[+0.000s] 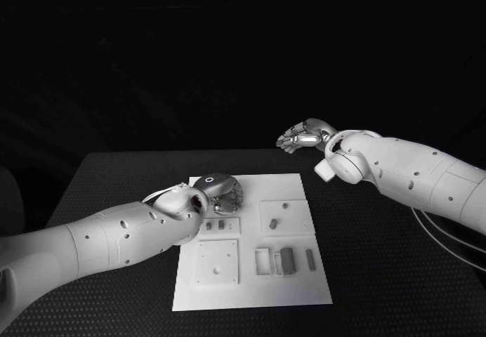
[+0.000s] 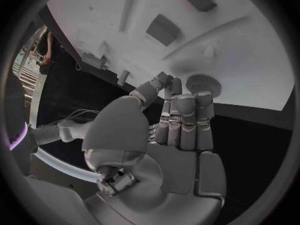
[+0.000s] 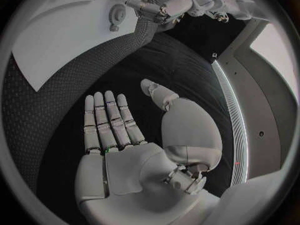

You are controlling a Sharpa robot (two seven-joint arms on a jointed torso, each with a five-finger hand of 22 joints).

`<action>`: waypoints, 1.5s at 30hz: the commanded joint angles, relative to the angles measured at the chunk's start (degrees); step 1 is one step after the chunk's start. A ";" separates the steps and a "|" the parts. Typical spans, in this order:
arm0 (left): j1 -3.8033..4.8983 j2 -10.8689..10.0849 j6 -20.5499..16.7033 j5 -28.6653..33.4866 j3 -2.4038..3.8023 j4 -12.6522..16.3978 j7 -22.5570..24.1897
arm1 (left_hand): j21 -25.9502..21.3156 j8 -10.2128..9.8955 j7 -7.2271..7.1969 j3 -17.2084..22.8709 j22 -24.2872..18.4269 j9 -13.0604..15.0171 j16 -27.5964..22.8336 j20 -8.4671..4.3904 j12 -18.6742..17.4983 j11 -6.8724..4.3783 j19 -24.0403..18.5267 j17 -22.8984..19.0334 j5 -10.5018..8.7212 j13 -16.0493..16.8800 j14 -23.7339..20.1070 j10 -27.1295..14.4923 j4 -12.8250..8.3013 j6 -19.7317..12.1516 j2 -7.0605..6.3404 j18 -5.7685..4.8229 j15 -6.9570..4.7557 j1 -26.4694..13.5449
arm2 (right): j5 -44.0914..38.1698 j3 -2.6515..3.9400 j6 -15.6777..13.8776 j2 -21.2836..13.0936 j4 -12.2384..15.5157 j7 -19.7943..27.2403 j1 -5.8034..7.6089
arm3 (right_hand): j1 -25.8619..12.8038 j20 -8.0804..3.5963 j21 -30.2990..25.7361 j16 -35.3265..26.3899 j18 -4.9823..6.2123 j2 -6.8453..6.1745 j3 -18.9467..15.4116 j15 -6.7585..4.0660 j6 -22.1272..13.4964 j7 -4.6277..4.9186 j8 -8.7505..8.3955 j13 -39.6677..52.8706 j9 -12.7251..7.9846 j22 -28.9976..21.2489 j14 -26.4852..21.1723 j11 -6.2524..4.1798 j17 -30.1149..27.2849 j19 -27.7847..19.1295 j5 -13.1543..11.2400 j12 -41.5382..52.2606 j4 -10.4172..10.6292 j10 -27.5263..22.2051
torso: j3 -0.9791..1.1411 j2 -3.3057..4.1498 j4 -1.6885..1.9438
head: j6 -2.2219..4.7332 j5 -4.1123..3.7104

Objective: Assemble the parts on the task board

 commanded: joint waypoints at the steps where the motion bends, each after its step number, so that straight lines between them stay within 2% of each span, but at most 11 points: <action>1: 0.01 -0.47 -0.83 2.42 0.49 0.60 1.22 | -0.26 0.25 -0.09 0.46 -0.06 0.06 0.17 -2.24 0.01 -0.07 0.26 -0.09 0.24 -0.06 -0.04 0.44 0.03 0.36 0.61 1.48 -0.28 -0.07 | 0.01 0.02 0.73 -0.06 0.03 0.60 -0.01 | -0.32 0.02 -0.39 -0.18 -0.59 0.41 -0.25 0.02 -0.42 1.07 0.21 -0.04 -0.06 0.08 -0.49 0.29 -0.05 -0.31 0.18 -0.35 -0.03 0.30 | 0.01 0.02 0.04 | 0.11 0.13; 4: 0.02 -1.27 0.04 3.42 1.79 1.51 1.10 | -0.27 0.25 -0.09 0.46 -0.07 0.06 0.15 -2.25 -0.01 -0.07 0.26 -0.11 0.23 -0.08 -0.04 0.44 0.02 0.35 0.63 1.47 -0.28 -0.07 | 0.01 0.02 0.75 -0.11 0.00 0.60 -0.01 | -0.32 0.02 -0.41 -0.18 -0.59 0.41 -0.25 0.02 -0.42 1.07 0.22 -0.04 -0.07 0.09 -0.49 0.28 -0.05 -0.30 0.18 -0.36 -0.03 0.30 | 0.03 -0.01 0.00 | 0.15 0.14; 9: 0.19 -3.69 2.04 4.16 2.44 3.73 1.16 | -0.31 0.24 -0.08 0.46 -0.08 0.06 0.14 -2.26 -0.06 -0.08 0.25 -0.15 0.23 -0.11 -0.02 0.46 0.02 0.34 0.64 1.45 -0.29 -0.08 | 0.01 0.02 0.68 -0.25 -0.17 0.56 -0.01 | -0.31 0.02 -0.43 -0.18 -0.59 0.41 -0.26 0.01 -0.42 1.07 0.23 -0.04 -0.08 0.11 -0.49 0.28 -0.06 -0.30 0.18 -0.37 -0.04 0.31 | 0.07 -0.03 0.04 | 0.19 0.24; 12: 0.42 -5.14 3.39 4.33 2.44 4.79 0.98 | -0.34 0.24 -0.08 0.45 -0.09 0.06 0.12 -2.27 -0.08 -0.08 0.25 -0.18 0.23 -0.13 -0.02 0.47 0.02 0.33 0.63 1.44 -0.29 -0.10 | 0.01 0.02 0.69 -0.36 -0.11 0.52 -0.01 | -0.31 0.02 -0.44 -0.18 -0.59 0.41 -0.26 0.01 -0.42 1.07 0.23 -0.04 -0.09 0.12 -0.49 0.28 -0.06 -0.29 0.18 -0.37 -0.05 0.32 | 0.04 -0.03 0.02 | 0.17 0.21; 25: 0.41 -9.68 4.60 6.09 2.41 7.22 0.62 | -0.46 0.25 -0.09 0.44 -0.14 0.08 -0.01 -2.31 -0.18 -0.09 0.23 -0.32 0.22 -0.20 -0.06 0.57 0.01 0.33 0.68 1.38 -0.31 -0.11 | 0.01 0.02 0.60 -0.66 -0.08 0.55 -0.01 | -0.30 0.02 -0.48 -0.17 -0.58 0.41 -0.27 0.01 -0.41 1.07 0.25 -0.04 -0.11 0.16 -0.50 0.28 -0.06 -0.27 0.19 -0.40 -0.05 0.33 | -0.07 0.00 0.05 | 0.04 0.18; 35: 0.40 -10.30 6.28 6.44 2.39 6.38 0.52 | -0.56 0.24 -0.08 0.45 -0.18 0.08 -0.12 -2.33 -0.27 -0.10 0.22 -0.43 0.22 -0.26 -0.09 0.61 0.02 0.30 0.72 1.34 -0.31 -0.10 | 0.01 0.02 0.58 -0.79 0.06 0.56 -0.01 | -0.29 0.01 -0.52 -0.16 -0.58 0.39 -0.27 0.01 -0.41 1.07 0.27 -0.04 -0.13 0.20 -0.50 0.28 -0.07 -0.26 0.20 -0.42 -0.06 0.34 | -0.11 0.03 0.09 | 0.00 0.19; 45: 0.37 -9.88 6.78 6.70 2.37 4.99 0.71 | -0.63 0.25 -0.08 0.47 -0.21 0.10 -0.17 -2.35 -0.32 -0.10 0.24 -0.50 0.21 -0.31 -0.08 0.66 0.03 0.29 0.81 1.30 -0.31 -0.09 | 0.01 0.02 0.52 -0.84 0.13 0.58 -0.01 | -0.28 0.01 -0.56 -0.16 -0.58 0.39 -0.27 0.01 -0.41 1.08 0.28 -0.04 -0.15 0.23 -0.50 0.28 -0.08 -0.24 0.21 -0.43 -0.07 0.35 | -0.03 0.04 -0.07 | -0.05 0.29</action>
